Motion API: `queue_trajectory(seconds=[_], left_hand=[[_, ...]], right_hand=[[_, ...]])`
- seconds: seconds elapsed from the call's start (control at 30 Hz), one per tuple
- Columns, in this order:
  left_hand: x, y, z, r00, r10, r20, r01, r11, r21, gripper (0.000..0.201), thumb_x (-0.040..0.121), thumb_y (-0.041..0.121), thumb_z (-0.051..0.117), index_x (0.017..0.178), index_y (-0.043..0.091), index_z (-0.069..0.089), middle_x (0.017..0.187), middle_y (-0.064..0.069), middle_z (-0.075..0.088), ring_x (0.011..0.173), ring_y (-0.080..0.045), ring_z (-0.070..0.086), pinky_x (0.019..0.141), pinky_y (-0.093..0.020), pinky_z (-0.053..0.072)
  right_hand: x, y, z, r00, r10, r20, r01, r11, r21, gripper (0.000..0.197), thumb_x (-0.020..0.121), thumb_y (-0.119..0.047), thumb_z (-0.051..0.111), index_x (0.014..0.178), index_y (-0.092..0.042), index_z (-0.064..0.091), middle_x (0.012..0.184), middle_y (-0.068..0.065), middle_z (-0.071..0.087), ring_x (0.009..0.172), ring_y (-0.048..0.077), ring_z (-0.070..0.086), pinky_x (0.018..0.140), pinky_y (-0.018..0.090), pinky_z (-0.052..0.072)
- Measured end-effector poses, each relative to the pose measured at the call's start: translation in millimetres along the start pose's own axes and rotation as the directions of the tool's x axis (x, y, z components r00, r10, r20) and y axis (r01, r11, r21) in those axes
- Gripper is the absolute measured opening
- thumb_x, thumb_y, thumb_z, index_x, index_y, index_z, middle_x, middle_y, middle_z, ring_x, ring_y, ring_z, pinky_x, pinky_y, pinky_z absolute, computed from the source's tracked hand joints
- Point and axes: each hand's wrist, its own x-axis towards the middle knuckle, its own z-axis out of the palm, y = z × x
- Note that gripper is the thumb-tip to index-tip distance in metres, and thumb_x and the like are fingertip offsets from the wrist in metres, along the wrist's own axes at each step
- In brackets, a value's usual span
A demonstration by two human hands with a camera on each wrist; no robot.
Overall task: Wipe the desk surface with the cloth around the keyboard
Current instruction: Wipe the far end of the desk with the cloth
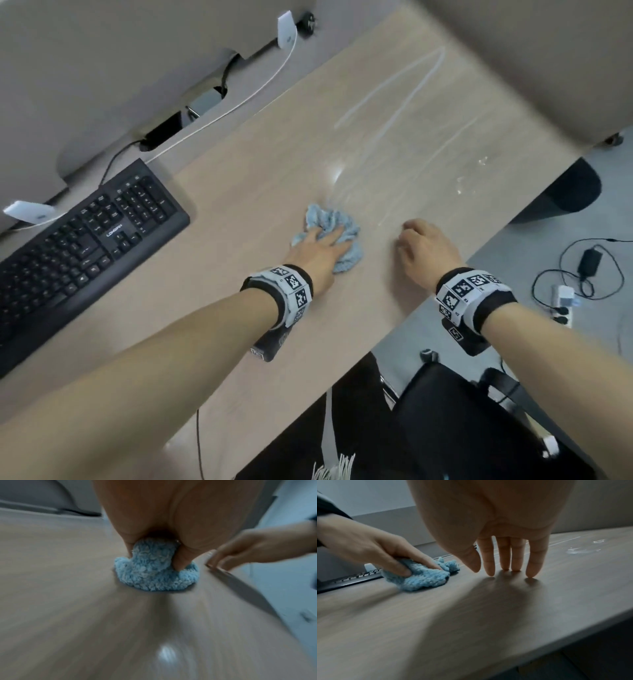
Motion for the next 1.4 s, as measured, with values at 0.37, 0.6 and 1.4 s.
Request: queue_trajectory(seconds=[0.37, 0.6, 1.4], left_hand=[[16, 26, -4, 0.998, -0.05, -0.04, 0.053, 0.996, 0.067, 0.077, 0.085, 0.001, 0.048, 0.152, 0.028, 0.022, 0.164, 0.002, 0.007, 0.14, -0.039, 0.022, 0.106, -0.048, 0.038], [-32, 82, 57, 0.938, 0.315, 0.144, -0.339, 0.92, 0.196, 0.083, 0.081, 0.003, 0.055, 0.151, 0.03, 0.02, 0.164, 0.003, 0.004, 0.135, -0.036, 0.025, 0.106, -0.045, 0.038], [-30, 61, 66, 0.937, 0.348, -0.013, -0.338, 0.918, 0.207, 0.082, 0.08, -0.003, 0.051, 0.15, 0.032, 0.027, 0.163, 0.003, 0.014, 0.146, -0.036, 0.016, 0.116, -0.05, 0.028]], right_hand=[[9, 36, -8, 0.992, -0.088, -0.092, 0.1, 0.985, 0.143, 0.018, 0.088, -0.008, 0.053, 0.093, -0.003, 0.069, 0.116, 0.012, 0.063, 0.108, 0.036, 0.056, 0.084, 0.045, 0.051], [18, 45, -18, 0.993, -0.09, -0.08, 0.102, 0.982, 0.161, 0.018, 0.089, -0.011, 0.05, 0.092, -0.006, 0.068, 0.103, 0.011, 0.064, 0.097, 0.033, 0.058, 0.082, 0.042, 0.05], [-85, 55, 51, 0.946, 0.263, -0.189, -0.228, 0.955, 0.188, 0.04, 0.084, -0.007, 0.055, 0.124, -0.006, 0.053, 0.143, 0.024, 0.038, 0.133, 0.041, 0.035, 0.101, 0.051, 0.042]])
